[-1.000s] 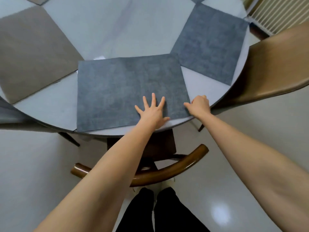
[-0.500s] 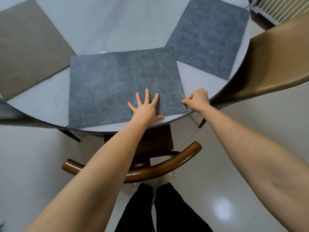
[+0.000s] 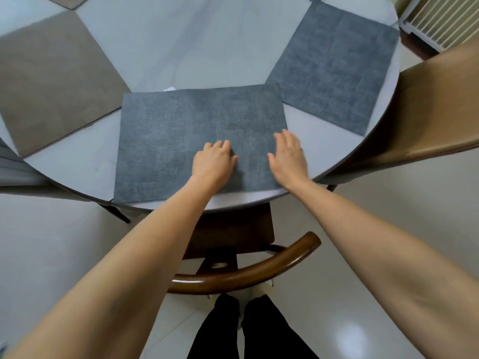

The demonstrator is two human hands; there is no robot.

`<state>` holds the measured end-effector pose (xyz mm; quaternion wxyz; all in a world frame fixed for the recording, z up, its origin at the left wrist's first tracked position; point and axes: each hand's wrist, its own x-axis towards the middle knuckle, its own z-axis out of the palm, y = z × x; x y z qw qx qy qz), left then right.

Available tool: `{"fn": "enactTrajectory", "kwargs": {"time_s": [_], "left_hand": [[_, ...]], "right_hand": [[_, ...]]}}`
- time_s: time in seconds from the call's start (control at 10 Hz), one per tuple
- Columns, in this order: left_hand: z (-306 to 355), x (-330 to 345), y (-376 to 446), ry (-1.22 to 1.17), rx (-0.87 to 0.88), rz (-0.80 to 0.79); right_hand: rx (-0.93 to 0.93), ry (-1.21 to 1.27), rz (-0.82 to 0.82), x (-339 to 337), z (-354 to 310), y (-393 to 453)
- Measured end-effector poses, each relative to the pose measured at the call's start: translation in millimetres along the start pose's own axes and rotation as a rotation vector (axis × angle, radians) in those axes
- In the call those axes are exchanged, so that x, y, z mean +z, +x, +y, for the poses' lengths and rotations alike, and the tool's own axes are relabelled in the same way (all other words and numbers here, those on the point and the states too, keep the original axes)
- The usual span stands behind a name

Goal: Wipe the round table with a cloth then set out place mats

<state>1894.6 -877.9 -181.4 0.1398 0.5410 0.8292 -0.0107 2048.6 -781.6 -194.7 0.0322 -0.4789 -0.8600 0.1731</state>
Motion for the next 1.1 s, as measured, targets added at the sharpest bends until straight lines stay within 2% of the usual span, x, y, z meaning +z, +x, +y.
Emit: {"fn": "enactTrajectory", "kwargs": {"time_s": [0.1,0.2,0.3,0.5,0.6,0.7,0.8,0.9,1.1], "left_hand": [[-38.8,1.6,21.8,0.075,-0.028,-0.049],[-66.1,12.1,32.0,0.023,-0.067,-0.117],[-88.7,16.9,39.1,-0.076,-0.153,-0.08],[-121.3,2.7,72.3,-0.106,-0.311,-0.107],[-118.0,8.2,77.1,-0.088,-0.338,-0.037],[-111.8,14.6,67.2,-0.091,-0.364,-0.02],[-101.8,24.2,44.4,-0.081,-0.337,-0.098],[-98.6,23.8,10.6,-0.037,-0.253,-0.177],[-105.0,-27.6,-27.3,0.05,-0.178,-0.429]], "right_hand": [[-0.273,-0.091,-0.102,23.9,-51.3,28.8],[-0.395,-0.206,-0.18,45.7,-82.3,54.7],[-0.369,-0.219,-0.188,57.8,-81.3,78.5],[-0.075,-0.189,-0.115,48.3,-49.5,128.8],[0.074,-0.185,-0.05,48.6,-33.3,131.9],[0.138,-0.17,-0.031,53.3,-30.8,114.1],[0.158,-0.172,-0.11,53.1,-24.5,91.9],[0.146,-0.203,-0.259,47.4,-21.0,60.4],[0.148,-0.234,-0.643,16.3,-30.5,17.1]]}}
